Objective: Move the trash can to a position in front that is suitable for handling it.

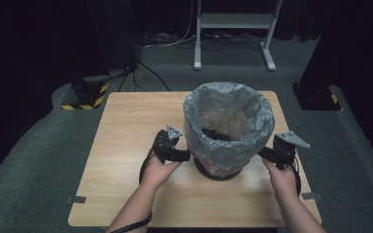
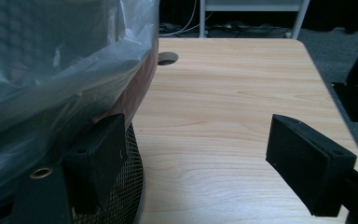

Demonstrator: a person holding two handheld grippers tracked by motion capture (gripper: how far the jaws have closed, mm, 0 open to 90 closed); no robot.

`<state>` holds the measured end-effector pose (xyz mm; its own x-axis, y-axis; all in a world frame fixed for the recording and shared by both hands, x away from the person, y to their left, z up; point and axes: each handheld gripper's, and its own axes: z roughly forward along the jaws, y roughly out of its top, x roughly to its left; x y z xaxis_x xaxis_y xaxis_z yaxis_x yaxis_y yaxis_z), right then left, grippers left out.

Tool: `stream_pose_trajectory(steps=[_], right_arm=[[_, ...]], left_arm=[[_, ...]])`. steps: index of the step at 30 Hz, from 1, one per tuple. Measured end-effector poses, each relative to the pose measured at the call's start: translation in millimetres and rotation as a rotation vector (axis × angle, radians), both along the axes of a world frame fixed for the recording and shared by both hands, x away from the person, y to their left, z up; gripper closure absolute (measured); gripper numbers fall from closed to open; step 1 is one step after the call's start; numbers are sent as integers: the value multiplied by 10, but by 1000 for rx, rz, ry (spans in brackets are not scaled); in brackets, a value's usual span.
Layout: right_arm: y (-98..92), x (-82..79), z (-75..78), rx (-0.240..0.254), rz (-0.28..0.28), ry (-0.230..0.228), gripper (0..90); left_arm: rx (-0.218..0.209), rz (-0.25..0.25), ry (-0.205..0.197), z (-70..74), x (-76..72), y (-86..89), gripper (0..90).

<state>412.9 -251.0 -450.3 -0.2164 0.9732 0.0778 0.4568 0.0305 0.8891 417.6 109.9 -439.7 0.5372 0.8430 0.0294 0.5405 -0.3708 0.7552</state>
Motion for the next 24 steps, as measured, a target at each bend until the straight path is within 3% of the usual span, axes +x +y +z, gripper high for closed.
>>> stream_pose_trajectory(steps=[6,18,22,24], right_arm=[[-91,28,-9,9,-14,-1,213],[-87,29,-8,8,-18,-2,219],[-99,37,-1,7,-13,4,197],[-129,14,6,30,-9,2,182]], left_arm=[[-25,-2,7,-19,64,-64,147],[-27,-6,6,-23,78,-50,142],[-25,-9,9,-35,65,-10,130],[-18,2,17,-56,42,55,129]])
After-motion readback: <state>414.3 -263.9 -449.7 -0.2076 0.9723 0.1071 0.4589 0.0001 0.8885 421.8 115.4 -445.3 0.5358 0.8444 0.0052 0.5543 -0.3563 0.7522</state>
